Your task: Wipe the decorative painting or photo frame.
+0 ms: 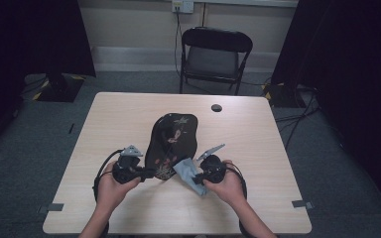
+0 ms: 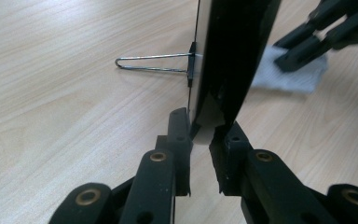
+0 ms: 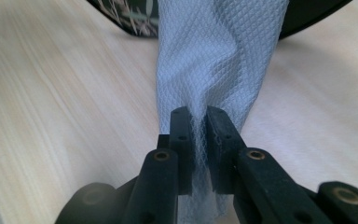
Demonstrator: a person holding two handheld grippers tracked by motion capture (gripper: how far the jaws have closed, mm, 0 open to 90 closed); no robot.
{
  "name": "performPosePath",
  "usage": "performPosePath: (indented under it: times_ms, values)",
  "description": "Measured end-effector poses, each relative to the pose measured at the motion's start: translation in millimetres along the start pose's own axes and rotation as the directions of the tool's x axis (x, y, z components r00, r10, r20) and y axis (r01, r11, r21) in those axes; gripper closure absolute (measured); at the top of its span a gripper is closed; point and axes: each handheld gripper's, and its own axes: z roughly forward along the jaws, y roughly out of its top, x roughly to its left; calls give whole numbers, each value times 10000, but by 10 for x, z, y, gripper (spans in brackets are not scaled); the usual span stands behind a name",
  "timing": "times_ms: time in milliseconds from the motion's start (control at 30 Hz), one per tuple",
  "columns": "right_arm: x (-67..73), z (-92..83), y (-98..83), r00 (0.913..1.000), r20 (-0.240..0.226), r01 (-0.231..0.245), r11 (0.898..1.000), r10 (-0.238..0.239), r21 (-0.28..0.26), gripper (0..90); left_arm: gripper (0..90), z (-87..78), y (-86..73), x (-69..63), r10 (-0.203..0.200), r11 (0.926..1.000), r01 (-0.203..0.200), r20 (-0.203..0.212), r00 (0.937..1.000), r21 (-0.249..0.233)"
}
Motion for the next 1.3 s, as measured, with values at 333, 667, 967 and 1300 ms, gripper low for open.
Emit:
performPosePath:
  times_ms: [333, 667, 967, 1300]
  values:
    - [40, -556, 371, 9976, 333, 626, 9945, -600, -836, 822, 785, 0, 2, -1, 6, 10000, -6, 7, 10000, 10]
    - [140, -1114, 834, 9917, 752, 1150, 9798, -1038, -1639, 823, 786, 5, 2, -3, -4, 10000, 4, -42, 10000, -39]
    - [272, -1174, 1109, 9876, 870, 1450, 9724, -1310, -1826, 822, 786, 4, 3, 1, 41, 10000, -41, -20, 10000, -29]
    - [242, -942, 960, 9905, 653, 1299, 9788, -1208, -1586, 822, 786, 3, 7, -5, 74, 10000, -74, -10, 10000, 28]
